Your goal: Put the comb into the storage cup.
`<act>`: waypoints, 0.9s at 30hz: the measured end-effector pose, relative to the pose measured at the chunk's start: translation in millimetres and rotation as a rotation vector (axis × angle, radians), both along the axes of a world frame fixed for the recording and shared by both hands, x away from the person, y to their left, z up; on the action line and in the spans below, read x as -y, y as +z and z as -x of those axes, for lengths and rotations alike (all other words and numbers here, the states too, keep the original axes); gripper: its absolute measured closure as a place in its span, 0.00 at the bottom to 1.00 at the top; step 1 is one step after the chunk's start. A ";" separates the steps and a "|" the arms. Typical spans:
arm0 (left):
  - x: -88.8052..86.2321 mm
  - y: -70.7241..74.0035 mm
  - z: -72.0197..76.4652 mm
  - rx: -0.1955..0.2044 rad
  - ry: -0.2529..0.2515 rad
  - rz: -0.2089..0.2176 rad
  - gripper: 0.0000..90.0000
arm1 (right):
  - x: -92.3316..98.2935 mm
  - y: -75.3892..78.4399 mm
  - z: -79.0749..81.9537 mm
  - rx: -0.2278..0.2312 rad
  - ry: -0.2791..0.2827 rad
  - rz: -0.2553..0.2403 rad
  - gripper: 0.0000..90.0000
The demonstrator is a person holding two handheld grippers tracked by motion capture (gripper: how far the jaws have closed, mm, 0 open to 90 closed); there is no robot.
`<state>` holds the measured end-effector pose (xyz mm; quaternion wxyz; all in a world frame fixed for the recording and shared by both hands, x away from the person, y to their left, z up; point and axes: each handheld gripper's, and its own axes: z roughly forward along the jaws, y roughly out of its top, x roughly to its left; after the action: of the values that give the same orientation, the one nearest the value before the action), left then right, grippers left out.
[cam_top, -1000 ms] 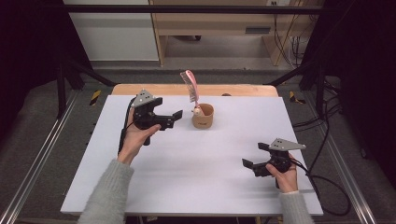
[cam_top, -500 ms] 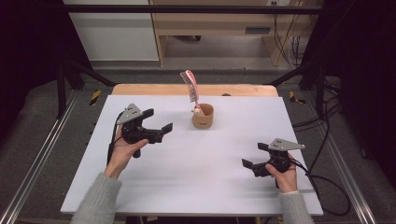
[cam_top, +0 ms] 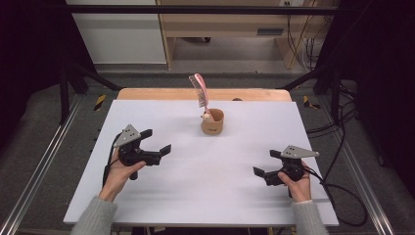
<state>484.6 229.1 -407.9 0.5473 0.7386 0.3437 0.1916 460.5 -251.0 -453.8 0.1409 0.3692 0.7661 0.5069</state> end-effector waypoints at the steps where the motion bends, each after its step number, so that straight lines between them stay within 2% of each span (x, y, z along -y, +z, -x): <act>1: -2.1 -2.0 1.6 0.000 0.004 -0.002 0.03 | 0.0 -0.2 -0.1 0.001 0.001 0.001 0.00; 16: -36.3 -32.0 16.9 -0.052 0.066 -0.020 0.03 | -1.5 -1.9 0.1 -0.001 0.007 0.009 0.00; 21: -44.8 -36.3 19.4 -0.061 0.089 -0.019 0.03 | -1.9 -2.3 0.3 -0.004 0.006 0.007 0.00; 27: -52.2 -45.0 22.1 -0.086 0.104 -0.045 0.03 | -1.6 -2.2 0.6 -0.003 0.005 0.005 0.00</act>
<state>462.5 281.3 -452.9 0.5047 0.7394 0.4004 0.1956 459.9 -249.4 -456.0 0.1393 0.3675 0.7687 0.5046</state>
